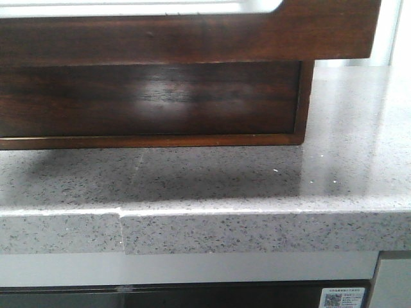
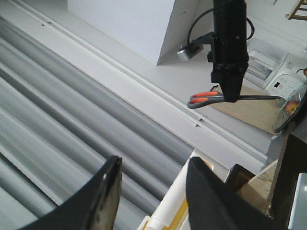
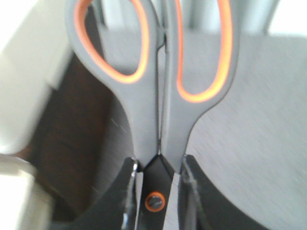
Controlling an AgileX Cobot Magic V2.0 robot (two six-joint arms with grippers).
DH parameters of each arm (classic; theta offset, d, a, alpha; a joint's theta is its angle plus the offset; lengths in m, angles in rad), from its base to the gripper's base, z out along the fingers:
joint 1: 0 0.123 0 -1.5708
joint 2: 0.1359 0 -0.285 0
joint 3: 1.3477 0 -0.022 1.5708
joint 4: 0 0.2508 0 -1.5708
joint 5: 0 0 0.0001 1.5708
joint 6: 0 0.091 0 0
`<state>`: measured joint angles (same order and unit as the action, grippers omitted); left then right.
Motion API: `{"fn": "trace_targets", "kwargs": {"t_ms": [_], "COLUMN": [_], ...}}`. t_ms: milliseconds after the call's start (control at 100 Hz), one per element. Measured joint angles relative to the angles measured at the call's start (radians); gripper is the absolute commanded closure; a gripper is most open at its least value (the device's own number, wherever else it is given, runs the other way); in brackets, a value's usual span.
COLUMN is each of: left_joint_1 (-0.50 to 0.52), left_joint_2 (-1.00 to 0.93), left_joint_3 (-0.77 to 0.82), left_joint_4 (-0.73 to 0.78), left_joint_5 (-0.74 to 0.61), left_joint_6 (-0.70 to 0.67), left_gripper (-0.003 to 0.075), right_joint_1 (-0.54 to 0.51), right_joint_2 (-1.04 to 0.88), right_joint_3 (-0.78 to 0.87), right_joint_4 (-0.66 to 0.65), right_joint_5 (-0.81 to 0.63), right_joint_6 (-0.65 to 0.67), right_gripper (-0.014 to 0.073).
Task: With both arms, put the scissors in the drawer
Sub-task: 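Lift the scissors with the right gripper and carry them over the drawer, then lower the scissors into the open drawer and open the right gripper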
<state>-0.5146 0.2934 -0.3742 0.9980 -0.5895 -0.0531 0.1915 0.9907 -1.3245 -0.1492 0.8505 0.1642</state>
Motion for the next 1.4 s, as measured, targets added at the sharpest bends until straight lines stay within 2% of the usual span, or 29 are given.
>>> {"fn": "trace_targets", "kwargs": {"t_ms": [150, 490, 700, 910, 1230, 1400], "left_joint_1": [0.000, 0.000, 0.000, 0.000, 0.000, 0.000], "left_joint_2": [0.000, 0.000, 0.000, 0.000, 0.000, 0.000], "left_joint_3": [0.000, 0.000, 0.000, 0.000, 0.000, 0.000], "left_joint_4": [0.000, 0.000, 0.000, 0.000, 0.000, 0.000], "left_joint_5": [0.000, 0.000, 0.000, 0.000, 0.000, 0.000], "left_joint_6": [0.000, 0.000, 0.000, 0.000, 0.000, 0.000], "left_gripper": [0.0428, 0.0428, 0.0428, 0.0428, 0.0428, 0.0428], "right_joint_1": [0.000, 0.000, 0.000, 0.051, 0.239, 0.325], "right_joint_2": [-0.021, -0.021, -0.021, -0.003, 0.126, 0.198], "right_joint_3": [0.000, 0.000, 0.000, 0.000, 0.000, 0.000], "right_joint_4": [0.149, 0.650, 0.842, 0.873, 0.878, 0.793], "right_joint_5": [-0.061, -0.085, -0.087, -0.085, -0.075, -0.075], "right_joint_6": [-0.108, -0.721, -1.001, -1.120, -1.255, -1.280], "right_gripper": [0.0662, 0.0662, 0.0662, 0.0662, 0.0662, 0.0662]}}
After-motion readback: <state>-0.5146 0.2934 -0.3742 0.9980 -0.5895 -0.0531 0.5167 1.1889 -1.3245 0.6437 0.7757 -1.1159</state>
